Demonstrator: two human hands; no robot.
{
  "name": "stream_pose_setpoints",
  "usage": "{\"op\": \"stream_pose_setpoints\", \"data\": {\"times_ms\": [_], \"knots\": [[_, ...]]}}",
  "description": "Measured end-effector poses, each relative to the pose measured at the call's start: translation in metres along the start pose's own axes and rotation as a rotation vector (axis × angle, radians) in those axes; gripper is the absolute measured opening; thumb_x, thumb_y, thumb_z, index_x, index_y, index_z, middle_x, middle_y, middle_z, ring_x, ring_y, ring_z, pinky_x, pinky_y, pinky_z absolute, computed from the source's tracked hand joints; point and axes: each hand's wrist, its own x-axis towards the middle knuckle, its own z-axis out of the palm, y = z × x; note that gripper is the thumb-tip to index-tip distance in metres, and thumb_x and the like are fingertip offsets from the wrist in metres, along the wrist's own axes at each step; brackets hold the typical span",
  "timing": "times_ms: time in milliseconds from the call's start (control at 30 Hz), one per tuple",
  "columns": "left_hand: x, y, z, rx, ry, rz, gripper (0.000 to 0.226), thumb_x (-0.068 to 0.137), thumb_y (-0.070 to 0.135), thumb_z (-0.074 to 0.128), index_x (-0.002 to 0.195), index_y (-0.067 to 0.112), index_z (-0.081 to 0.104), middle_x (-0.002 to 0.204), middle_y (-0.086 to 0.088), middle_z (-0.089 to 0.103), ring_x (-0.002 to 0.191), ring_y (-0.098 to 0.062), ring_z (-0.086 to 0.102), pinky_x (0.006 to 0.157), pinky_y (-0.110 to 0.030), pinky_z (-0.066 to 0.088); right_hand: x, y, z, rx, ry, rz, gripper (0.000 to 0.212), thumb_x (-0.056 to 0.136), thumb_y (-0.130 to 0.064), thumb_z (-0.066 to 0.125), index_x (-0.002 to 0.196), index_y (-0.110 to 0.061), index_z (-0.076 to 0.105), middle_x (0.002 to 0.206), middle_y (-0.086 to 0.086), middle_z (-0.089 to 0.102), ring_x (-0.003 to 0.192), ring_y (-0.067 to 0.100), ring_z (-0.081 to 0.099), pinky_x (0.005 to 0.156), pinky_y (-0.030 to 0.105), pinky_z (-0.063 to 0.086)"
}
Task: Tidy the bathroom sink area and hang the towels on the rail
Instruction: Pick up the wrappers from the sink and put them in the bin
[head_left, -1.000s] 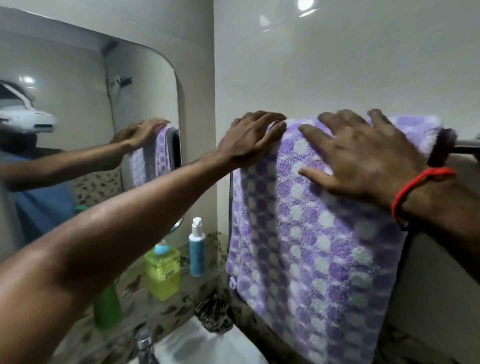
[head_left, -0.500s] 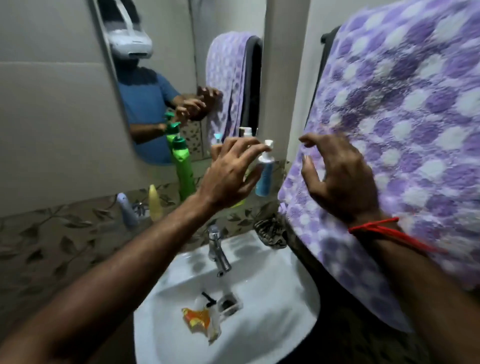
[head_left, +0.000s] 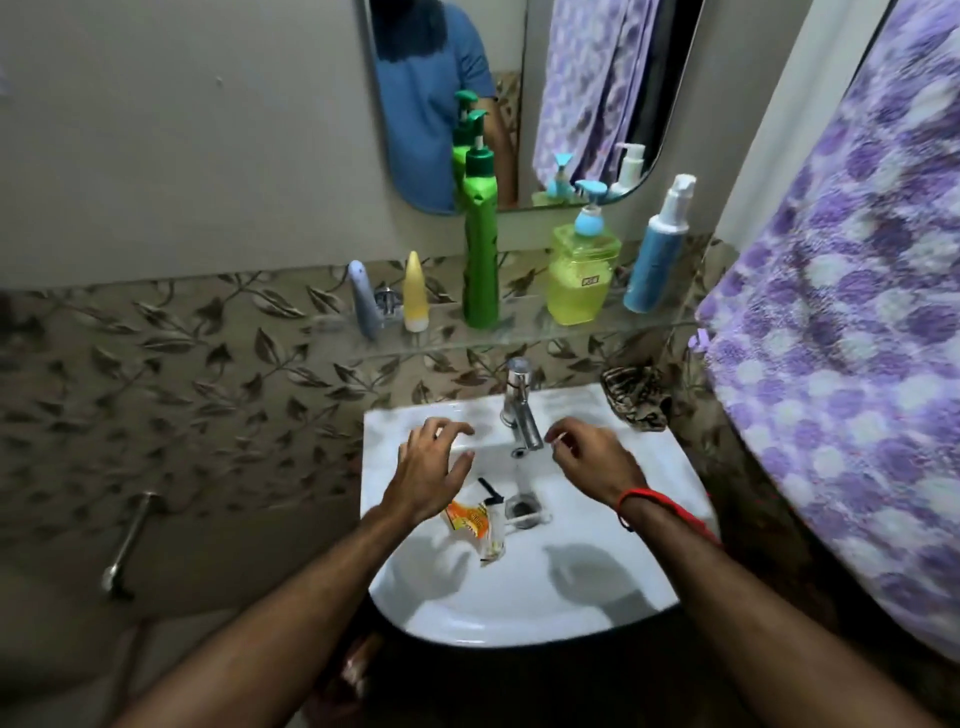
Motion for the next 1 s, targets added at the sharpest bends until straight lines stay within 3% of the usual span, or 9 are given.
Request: {"op": "stream_pose_setpoints", "data": {"times_ms": [100,167,267,400,533,633,800,900,1000], "knots": [[-0.014,-0.014,0.027,-0.211,-0.161,-0.280,0.042,0.095,0.026,0.061,0.135,0.023,0.051,0.139,-0.009,0.046,0.125,-0.029,0.053,0.101,-0.036,0.045,0.005,0.016,0.040,0.142,-0.191,0.060,0.018,0.086,-0.018,0.057,0.099,-0.025,0.069,0.091,0.004,0.074,0.088,0.022,0.068,0.083,0.037,0.056],[-0.019,-0.018,0.043,-0.371,-0.199,-0.497,0.047,0.095,0.024,0.062,0.139,0.019,0.047,0.140,-0.016,0.044,0.112,-0.028,0.058,0.084,-0.027,0.047,0.006,0.027,0.065,0.171,-0.287,0.107,0.018,0.087,-0.018,0.059,0.101,-0.023,0.068,0.092,0.002,0.072,0.088,0.019,0.066,0.080,0.028,0.054],[-0.025,-0.022,0.065,-0.504,-0.196,-0.720,0.049,0.095,0.025,0.061,0.140,0.020,0.044,0.133,-0.020,0.050,0.100,-0.029,0.061,0.067,-0.031,0.055,0.008,0.045,0.096,0.189,-0.324,0.188,0.019,0.089,-0.019,0.062,0.107,-0.017,0.067,0.106,0.006,0.072,0.102,0.023,0.066,0.079,0.023,0.044],[-0.026,-0.025,0.093,-0.498,-0.184,-0.783,0.049,0.091,0.014,0.061,0.139,0.022,0.049,0.126,-0.022,0.055,0.110,-0.038,0.061,0.094,-0.046,0.056,0.014,0.078,0.125,-0.034,-0.399,0.140,0.029,0.089,-0.013,0.058,0.117,-0.015,0.066,0.138,0.007,0.056,0.131,0.028,0.047,0.102,0.028,0.034],[-0.020,-0.023,0.113,-0.576,-0.183,-0.860,0.036,0.082,0.022,0.066,0.117,0.022,0.072,0.125,-0.017,0.062,0.117,-0.032,0.062,0.104,-0.037,0.049,0.021,0.102,0.140,-0.394,-0.538,0.103,0.029,0.092,-0.034,0.053,0.120,-0.033,0.060,0.162,-0.009,0.015,0.144,0.034,0.016,0.111,0.042,0.029],[-0.013,-0.020,0.126,-0.655,-0.184,-0.992,0.039,0.077,0.035,0.073,0.115,0.031,0.075,0.123,-0.001,0.067,0.117,-0.026,0.062,0.106,-0.034,0.048,0.028,0.105,0.148,-0.530,-0.610,0.038,0.037,0.097,-0.039,0.043,0.134,-0.041,0.049,0.164,-0.012,0.003,0.143,0.037,0.015,0.110,0.046,0.028],[-0.011,-0.021,0.139,-0.770,-0.164,-0.996,0.038,0.071,0.039,0.073,0.104,0.021,0.076,0.111,-0.002,0.072,0.114,-0.028,0.063,0.105,-0.038,0.048,0.031,0.097,0.160,-0.636,-0.677,-0.008,0.045,0.093,-0.033,0.047,0.138,-0.033,0.046,0.160,-0.008,0.022,0.139,0.038,0.021,0.107,0.050,0.026],[-0.016,-0.026,0.131,-0.792,-0.054,-0.946,0.022,0.085,0.023,0.074,0.107,0.020,0.075,0.106,0.000,0.070,0.105,-0.023,0.066,0.089,-0.027,0.050,0.029,0.094,0.162,-0.578,-0.549,-0.036,0.037,0.091,-0.026,0.048,0.127,-0.027,0.057,0.146,-0.006,0.046,0.133,0.034,0.030,0.104,0.047,0.027],[-0.024,-0.032,0.108,-0.772,0.069,-0.888,0.020,0.087,0.021,0.073,0.106,0.026,0.074,0.111,0.001,0.071,0.100,-0.019,0.066,0.087,-0.028,0.053,0.027,0.091,0.158,-0.467,-0.371,-0.107,0.030,0.092,-0.022,0.049,0.116,-0.031,0.066,0.130,-0.006,0.061,0.122,0.028,0.045,0.096,0.040,0.032]]}}
